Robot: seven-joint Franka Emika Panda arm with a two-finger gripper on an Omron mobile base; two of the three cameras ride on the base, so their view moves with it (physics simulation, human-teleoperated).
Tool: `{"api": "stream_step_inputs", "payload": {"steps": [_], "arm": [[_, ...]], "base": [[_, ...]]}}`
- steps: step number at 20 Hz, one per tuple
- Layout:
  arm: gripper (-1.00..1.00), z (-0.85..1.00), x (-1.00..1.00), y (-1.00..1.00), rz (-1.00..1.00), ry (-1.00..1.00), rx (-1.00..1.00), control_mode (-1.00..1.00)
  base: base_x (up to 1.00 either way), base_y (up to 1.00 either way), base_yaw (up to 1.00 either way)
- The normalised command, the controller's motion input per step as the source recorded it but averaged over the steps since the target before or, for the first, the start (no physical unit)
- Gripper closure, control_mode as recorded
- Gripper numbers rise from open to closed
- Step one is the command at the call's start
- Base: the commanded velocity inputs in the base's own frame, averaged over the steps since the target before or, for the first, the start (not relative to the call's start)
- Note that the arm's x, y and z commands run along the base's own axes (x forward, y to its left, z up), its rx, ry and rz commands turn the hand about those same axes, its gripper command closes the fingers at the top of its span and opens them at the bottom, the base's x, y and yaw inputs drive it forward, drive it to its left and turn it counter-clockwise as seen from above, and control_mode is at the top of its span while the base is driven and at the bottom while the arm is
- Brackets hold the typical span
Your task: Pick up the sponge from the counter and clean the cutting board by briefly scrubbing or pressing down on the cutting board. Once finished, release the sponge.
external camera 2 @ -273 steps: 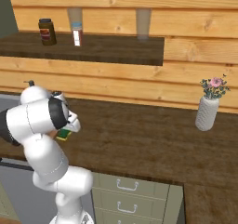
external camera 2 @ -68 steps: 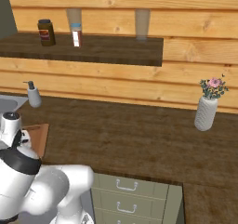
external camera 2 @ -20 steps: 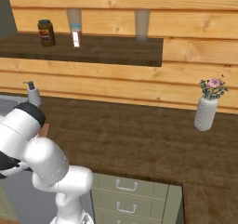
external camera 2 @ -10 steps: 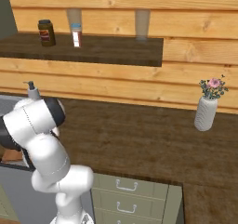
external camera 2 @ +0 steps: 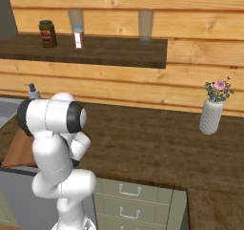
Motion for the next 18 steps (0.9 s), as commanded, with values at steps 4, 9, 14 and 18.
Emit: {"api": "stream_step_inputs", "payload": {"steps": [4,9,14,18], "arm": [[-1.00,0.49,1.00,-0.29,0.12,0.24,-0.06,-1.00],[-1.00,0.24,0.70,-0.01,0.07,0.17,-0.19,-1.00],[-1.00,0.18,0.18,-0.15,0.09,0.09,-0.10,-1.00],[-1.00,0.44,0.02,-0.26,0.12,0.01,-0.06,-1.00]], "base": [[0.00,0.00,0.00],[0.00,0.00,0.00],[0.00,0.00,0.00],[0.00,0.00,0.00]]}}
